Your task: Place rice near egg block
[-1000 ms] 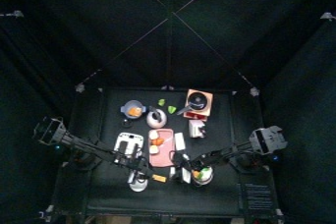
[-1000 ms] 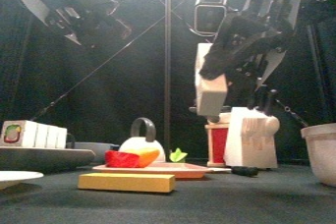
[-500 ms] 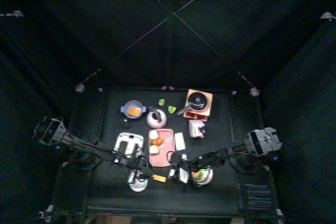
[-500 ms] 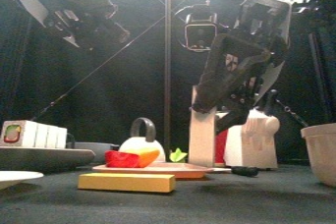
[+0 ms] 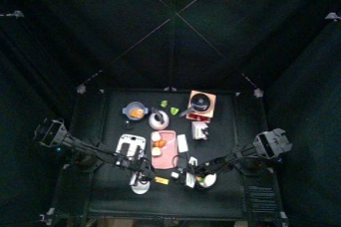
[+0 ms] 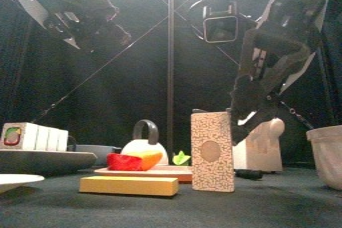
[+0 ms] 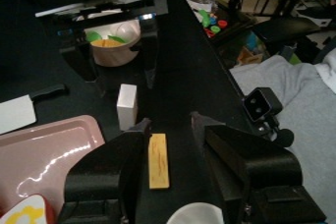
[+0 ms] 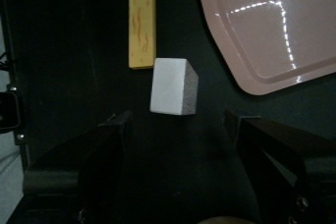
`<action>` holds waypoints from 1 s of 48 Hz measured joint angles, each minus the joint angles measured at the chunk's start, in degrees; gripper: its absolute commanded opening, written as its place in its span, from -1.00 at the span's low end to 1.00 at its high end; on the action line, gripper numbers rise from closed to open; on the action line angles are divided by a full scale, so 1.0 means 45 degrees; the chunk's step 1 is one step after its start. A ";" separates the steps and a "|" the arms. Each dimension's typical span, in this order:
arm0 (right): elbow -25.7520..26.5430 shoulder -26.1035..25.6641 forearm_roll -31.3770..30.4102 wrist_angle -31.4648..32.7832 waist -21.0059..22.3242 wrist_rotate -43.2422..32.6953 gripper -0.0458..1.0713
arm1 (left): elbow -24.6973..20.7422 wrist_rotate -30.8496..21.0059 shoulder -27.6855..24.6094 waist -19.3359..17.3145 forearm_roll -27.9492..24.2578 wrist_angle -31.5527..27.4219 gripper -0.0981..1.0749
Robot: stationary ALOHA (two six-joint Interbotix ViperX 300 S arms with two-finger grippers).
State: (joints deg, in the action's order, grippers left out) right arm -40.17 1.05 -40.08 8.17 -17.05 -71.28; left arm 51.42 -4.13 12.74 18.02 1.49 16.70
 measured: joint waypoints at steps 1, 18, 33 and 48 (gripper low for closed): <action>-0.0020 -0.0078 0.0020 0.0020 0.0000 0.0000 0.89 | -0.0020 0.0020 0.0000 0.0000 0.0000 0.0000 0.51; -0.0039 -0.0918 0.0879 0.0098 0.0039 -0.0098 0.89 | 0.0020 0.0020 -0.0039 0.0000 0.0000 -0.0020 0.51; 0.0039 -0.0859 0.2461 0.0117 0.0176 0.0020 0.89 | 0.0020 0.0020 -0.0059 0.0000 0.0000 0.0000 0.51; 0.0605 0.0176 0.2461 0.0176 0.0371 0.0039 0.89 | 0.0020 0.0020 -0.0078 0.0000 0.0078 -0.0020 0.51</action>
State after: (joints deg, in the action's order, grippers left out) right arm -37.44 1.85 -29.00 8.96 -15.38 -71.10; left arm 51.50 -4.04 12.39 18.02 1.85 16.61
